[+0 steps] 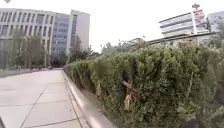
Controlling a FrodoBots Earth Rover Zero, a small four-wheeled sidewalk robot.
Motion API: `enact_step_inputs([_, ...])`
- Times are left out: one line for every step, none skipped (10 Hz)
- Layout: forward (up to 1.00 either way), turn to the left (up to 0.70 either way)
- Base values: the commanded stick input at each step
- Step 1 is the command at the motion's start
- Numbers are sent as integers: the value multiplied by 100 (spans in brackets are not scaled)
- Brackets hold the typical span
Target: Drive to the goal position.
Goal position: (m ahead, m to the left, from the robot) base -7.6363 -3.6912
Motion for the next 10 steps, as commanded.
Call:
enact_step_inputs([5, 0])
enact_step_inputs([5, 0])
enact_step_inputs([5, 0])
enact_step_inputs([5, 0])
enact_step_inputs([5, 0])
enact_step_inputs([5, 0])
enact_step_inputs([5, 0])
enact_step_inputs([5, 0])
enact_step_inputs([5, 0])
enact_step_inputs([5, 0])
